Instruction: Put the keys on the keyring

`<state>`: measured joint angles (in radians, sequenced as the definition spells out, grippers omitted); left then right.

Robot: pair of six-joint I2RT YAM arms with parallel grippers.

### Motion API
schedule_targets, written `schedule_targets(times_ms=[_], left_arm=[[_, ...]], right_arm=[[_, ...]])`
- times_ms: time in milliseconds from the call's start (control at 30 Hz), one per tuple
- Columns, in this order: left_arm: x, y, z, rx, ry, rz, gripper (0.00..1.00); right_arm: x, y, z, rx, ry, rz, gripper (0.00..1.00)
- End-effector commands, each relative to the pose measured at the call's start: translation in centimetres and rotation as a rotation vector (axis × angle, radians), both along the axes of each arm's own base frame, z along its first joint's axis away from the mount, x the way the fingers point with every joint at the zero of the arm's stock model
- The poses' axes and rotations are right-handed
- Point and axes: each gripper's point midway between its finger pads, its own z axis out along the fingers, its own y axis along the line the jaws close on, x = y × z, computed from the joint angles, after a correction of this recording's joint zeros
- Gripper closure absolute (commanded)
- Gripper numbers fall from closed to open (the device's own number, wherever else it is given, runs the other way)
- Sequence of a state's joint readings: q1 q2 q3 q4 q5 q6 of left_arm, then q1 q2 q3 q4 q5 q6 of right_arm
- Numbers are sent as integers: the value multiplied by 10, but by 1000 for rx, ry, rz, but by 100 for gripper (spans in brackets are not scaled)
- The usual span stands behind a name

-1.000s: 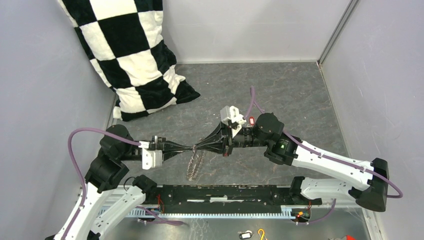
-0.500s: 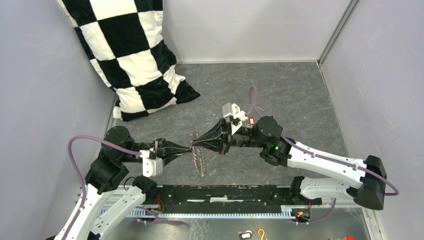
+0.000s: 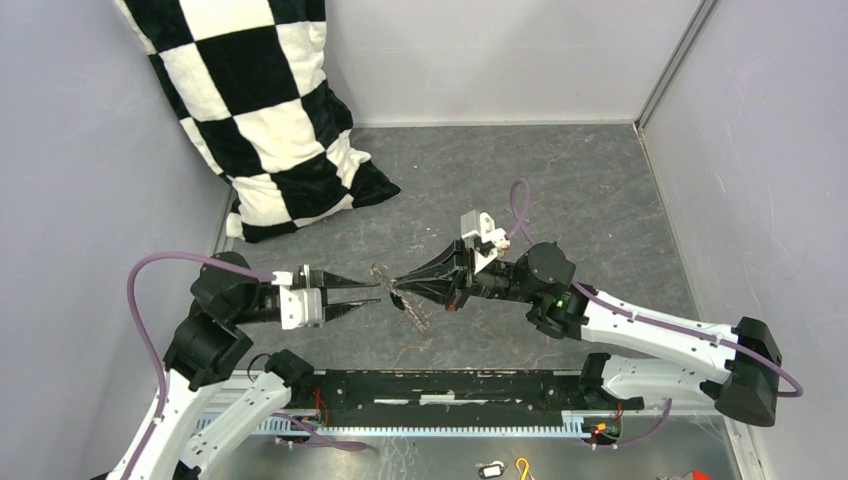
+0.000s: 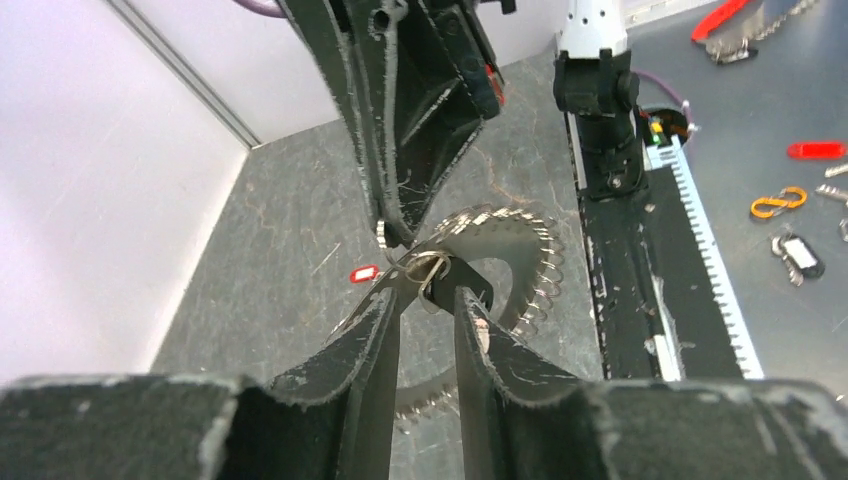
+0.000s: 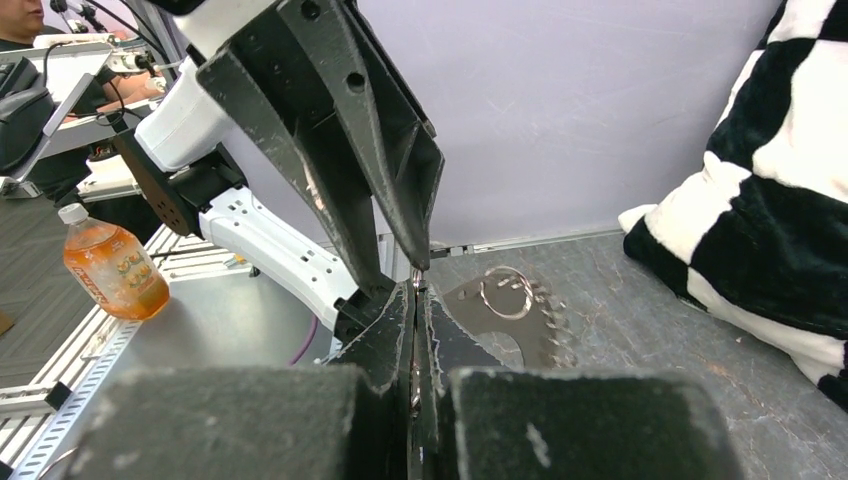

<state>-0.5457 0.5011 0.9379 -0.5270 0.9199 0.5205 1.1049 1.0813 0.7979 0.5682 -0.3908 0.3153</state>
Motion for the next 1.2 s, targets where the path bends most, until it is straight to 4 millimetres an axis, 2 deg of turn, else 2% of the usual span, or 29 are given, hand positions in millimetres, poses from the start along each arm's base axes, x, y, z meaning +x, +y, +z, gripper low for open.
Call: schedule_targets(times_ms=[0,167,300,567,767,933,967,1033,1167], left_arm=[[6,1,24,-102,136,82,69],[16,-9,24,-144,314,102,72],[14,-16,19,-109,396,57,73],[13,-19,6,-32,402,19,71],[8,-19,5,-22,386,-9,77],[2,-19,1,-7,400,-41,77],[1,-19,1,-3,400,-48,82],[1,-19,1,2,400,-48,97],[8,-17,2,7,389,-4,98]], right_arm=[[-3,-13,33,112,-66,-18,100],[-5,-11,36,94,-97,-6,100],[-2,-10,35,71,-118,-21,100],[-3,-9,34,68,-128,-14,100],[-3,-10,36,69,-130,-18,100],[-3,-9,36,65,-129,-19,100],[-2,-9,36,62,-131,-20,100],[-2,-8,35,53,-130,-21,100],[-1,-8,32,16,-137,-22,100]])
